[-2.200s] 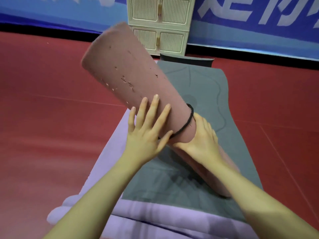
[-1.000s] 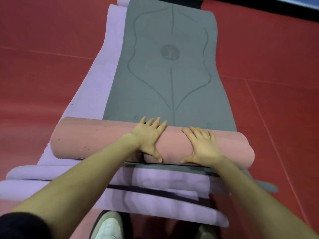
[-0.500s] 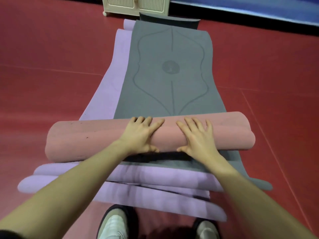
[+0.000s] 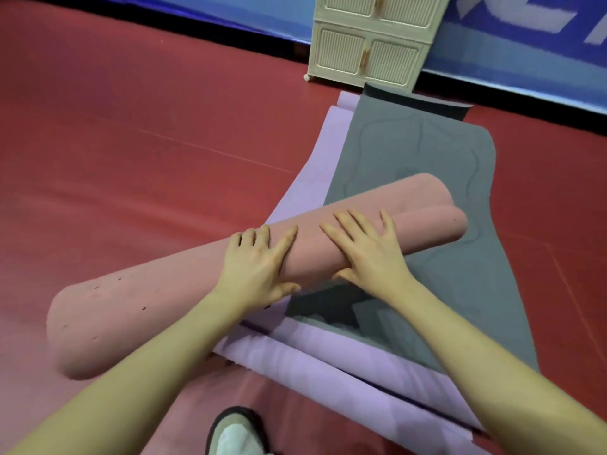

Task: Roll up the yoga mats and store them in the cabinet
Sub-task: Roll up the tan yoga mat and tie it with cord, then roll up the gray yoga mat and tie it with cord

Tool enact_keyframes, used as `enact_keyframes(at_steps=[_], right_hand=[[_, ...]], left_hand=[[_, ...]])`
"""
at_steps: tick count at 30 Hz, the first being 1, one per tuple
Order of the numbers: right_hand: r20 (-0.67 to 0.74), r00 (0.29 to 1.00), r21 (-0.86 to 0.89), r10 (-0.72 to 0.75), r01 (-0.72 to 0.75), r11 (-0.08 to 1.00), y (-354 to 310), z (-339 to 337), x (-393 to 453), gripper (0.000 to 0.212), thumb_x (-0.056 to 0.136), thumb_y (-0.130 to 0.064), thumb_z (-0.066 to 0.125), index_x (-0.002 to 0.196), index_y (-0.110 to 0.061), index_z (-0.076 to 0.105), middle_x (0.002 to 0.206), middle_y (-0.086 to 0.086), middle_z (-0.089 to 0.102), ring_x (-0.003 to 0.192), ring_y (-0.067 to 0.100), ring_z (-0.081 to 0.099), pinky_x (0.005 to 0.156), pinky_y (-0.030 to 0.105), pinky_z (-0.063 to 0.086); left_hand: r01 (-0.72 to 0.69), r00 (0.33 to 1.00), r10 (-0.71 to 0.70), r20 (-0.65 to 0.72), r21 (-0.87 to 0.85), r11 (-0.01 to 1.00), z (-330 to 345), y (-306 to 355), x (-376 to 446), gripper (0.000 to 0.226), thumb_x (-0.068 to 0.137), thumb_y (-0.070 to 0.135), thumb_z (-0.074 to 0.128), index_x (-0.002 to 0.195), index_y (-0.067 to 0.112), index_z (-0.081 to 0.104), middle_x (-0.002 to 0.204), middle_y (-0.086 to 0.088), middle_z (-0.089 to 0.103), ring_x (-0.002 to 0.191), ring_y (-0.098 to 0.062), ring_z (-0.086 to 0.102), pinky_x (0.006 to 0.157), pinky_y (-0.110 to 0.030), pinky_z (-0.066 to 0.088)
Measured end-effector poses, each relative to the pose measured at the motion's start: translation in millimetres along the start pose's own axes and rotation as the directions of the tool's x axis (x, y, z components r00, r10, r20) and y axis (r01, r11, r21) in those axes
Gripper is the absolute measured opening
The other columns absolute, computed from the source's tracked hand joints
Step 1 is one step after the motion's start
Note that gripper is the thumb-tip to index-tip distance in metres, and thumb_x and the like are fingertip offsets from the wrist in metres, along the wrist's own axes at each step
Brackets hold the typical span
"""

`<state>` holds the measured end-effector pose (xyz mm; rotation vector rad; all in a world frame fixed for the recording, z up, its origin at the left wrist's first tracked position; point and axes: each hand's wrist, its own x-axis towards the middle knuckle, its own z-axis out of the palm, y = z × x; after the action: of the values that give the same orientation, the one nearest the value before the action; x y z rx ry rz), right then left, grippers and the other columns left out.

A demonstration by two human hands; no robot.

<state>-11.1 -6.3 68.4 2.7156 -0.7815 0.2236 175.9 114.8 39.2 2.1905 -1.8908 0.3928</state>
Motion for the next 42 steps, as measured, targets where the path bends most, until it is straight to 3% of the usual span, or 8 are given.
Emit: enact_keyframes(at_steps=[9,15,20,25,29,34,40,42], right_hand=[[0.007,0.967,0.053,-0.255,0.255,0.966,-101.5,39.7,117.9,0.099,0.038,-0.038,0.092,0.129,-0.018,0.057,0.130,0.012,0.057,0.117,0.033,0.056,0.090,0.065,0.039],[0.022,0.945,0.275,-0.327,0.309,0.910,-167.1,84.6,153.8,0.084,0.048,-0.020,0.092,0.125,-0.014,0.060,0.127,0.024,0.055,0.108,0.045,0.056,0.077,0.053,0.054],[0.202,0.873,0.390,-0.444,0.344,0.854,-207.8,124.7,147.8,0.060,0.096,-0.038,0.048,0.149,-0.030,0.022,0.155,0.004,0.020,0.134,0.024,0.033,0.095,0.037,0.043],[0.201,0.897,0.427,-0.394,0.282,0.859,-217.7,132.1,139.7,0.056,0.099,-0.044,0.035,0.150,-0.036,0.013,0.159,-0.005,0.009,0.140,0.017,0.025,0.098,0.034,0.039],[0.195,0.893,0.337,-0.405,0.327,0.883,-196.2,115.4,135.9,0.054,0.100,-0.045,0.030,0.150,-0.034,0.014,0.158,-0.003,0.015,0.139,0.018,0.027,0.100,0.036,0.037],[0.252,0.925,0.249,-0.285,0.222,0.943,-132.6,84.9,94.6,0.052,0.101,-0.043,0.031,0.149,-0.025,0.022,0.154,-0.001,0.024,0.130,0.024,0.039,0.095,0.038,0.041],[0.193,0.974,0.197,-0.121,0.082,0.977,-47.2,74.6,2.7,0.040,0.084,-0.030,0.066,0.120,-0.013,0.062,0.114,0.010,0.064,0.085,0.032,0.066,0.063,0.040,0.052],[0.194,0.980,0.158,-0.038,0.007,0.987,-21.9,75.3,-31.8,0.037,0.078,-0.032,0.066,0.110,-0.012,0.067,0.103,0.010,0.068,0.075,0.030,0.067,0.055,0.037,0.052]], left_hand=[[0.367,0.928,-0.369,0.056,0.043,0.929,25.5,-106.0,-48.7,0.103,0.048,0.065,0.078,0.134,0.017,0.052,0.092,-0.022,0.060,0.073,-0.036,0.057,0.067,-0.040,0.043],[0.602,0.745,-0.623,0.239,0.160,0.782,50.3,-138.6,-81.1,0.100,0.071,0.075,0.057,0.151,0.029,0.017,0.123,-0.014,0.053,0.103,-0.032,0.054,0.086,-0.037,0.036],[0.684,0.623,-0.710,0.329,0.210,0.698,91.0,-149.8,-120.5,0.095,0.079,0.074,0.046,0.150,0.021,0.014,0.133,-0.016,0.046,0.108,-0.033,0.052,0.088,-0.038,0.037],[0.663,0.626,-0.694,0.356,0.225,0.714,95.0,-152.5,-128.0,0.089,0.084,0.068,0.045,0.149,0.014,0.017,0.148,-0.017,0.032,0.121,-0.039,0.044,0.095,-0.044,0.036],[0.587,0.764,-0.595,0.251,0.113,0.802,85.4,-142.1,-113.6,0.070,0.071,0.041,0.076,0.125,0.001,0.057,0.122,-0.026,0.058,0.104,-0.048,0.058,0.084,-0.051,0.048],[0.398,0.912,-0.384,0.147,-0.079,0.914,61.8,-105.0,-71.7,0.056,0.080,0.040,0.040,0.114,0.003,0.064,0.112,-0.017,0.065,0.092,-0.039,0.063,0.074,-0.042,0.052],[0.107,0.988,-0.090,0.126,-0.132,0.986,59.3,-21.3,-24.1,0.049,0.080,0.036,0.038,0.102,0.005,0.067,0.101,-0.013,0.068,0.084,-0.034,0.065,0.074,-0.038,0.051],[0.002,0.990,0.014,0.139,-0.112,0.994,66.0,10.0,-11.1,0.049,0.077,0.037,0.038,0.100,0.005,0.068,0.099,-0.014,0.068,0.082,-0.034,0.065,0.074,-0.037,0.051]])
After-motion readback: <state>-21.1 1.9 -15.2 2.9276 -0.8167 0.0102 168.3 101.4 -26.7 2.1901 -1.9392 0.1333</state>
